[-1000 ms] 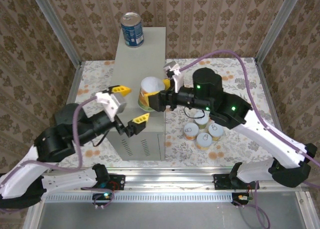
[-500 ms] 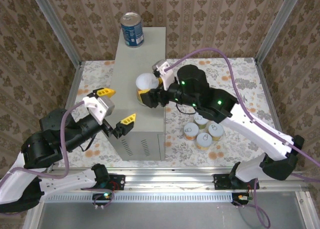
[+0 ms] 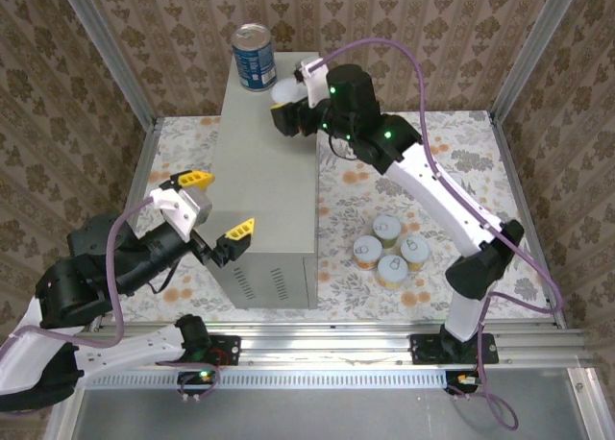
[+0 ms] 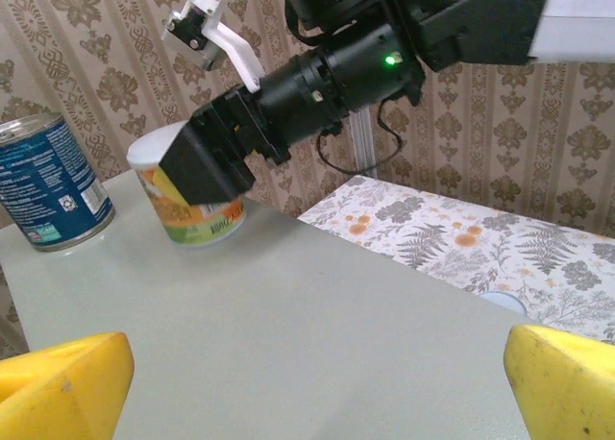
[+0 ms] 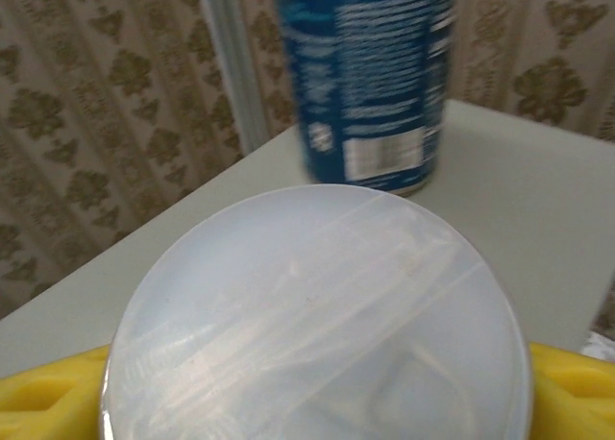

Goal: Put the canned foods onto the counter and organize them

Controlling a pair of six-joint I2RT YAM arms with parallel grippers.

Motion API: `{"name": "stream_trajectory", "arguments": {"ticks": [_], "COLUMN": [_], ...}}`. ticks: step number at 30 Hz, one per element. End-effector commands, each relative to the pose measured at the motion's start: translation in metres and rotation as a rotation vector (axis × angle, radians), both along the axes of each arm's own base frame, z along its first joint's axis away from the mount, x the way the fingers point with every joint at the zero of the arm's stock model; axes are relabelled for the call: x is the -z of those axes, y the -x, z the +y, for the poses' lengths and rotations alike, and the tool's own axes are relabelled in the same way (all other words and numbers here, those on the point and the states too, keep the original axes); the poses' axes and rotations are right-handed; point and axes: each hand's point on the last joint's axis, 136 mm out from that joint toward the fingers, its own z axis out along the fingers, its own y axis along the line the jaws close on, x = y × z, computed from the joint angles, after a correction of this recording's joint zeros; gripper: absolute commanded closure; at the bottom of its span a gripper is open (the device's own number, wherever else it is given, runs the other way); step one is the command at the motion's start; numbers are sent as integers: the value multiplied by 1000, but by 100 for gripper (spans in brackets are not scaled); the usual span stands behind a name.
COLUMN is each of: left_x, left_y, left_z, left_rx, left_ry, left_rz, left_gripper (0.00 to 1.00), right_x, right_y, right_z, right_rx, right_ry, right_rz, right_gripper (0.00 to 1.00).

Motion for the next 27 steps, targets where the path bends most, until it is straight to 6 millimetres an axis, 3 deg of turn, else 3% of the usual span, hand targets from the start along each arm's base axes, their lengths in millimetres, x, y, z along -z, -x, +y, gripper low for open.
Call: {"name": "stream_trajectory", "arguments": {"ticks": [1,13,27], "left_x": [7,11,13], "left_y": [-4,-7,-9], "left_z": [6,-3,-14], "left_rx": [-32,-23,0], "left_ry": [-28,-64,-65], "left_rz": [-5,-11,7], "left_gripper": [0,0,0], "right_x": [-18,-2,14], "right_y": [-12,-77,-112], "right_z": [1,-5,-11], "right_rx": [-22,24,67], "right_ry": [-45,-31,-34], "right_rz": [-16,3,-15], "right_gripper": [20,19,18]}}
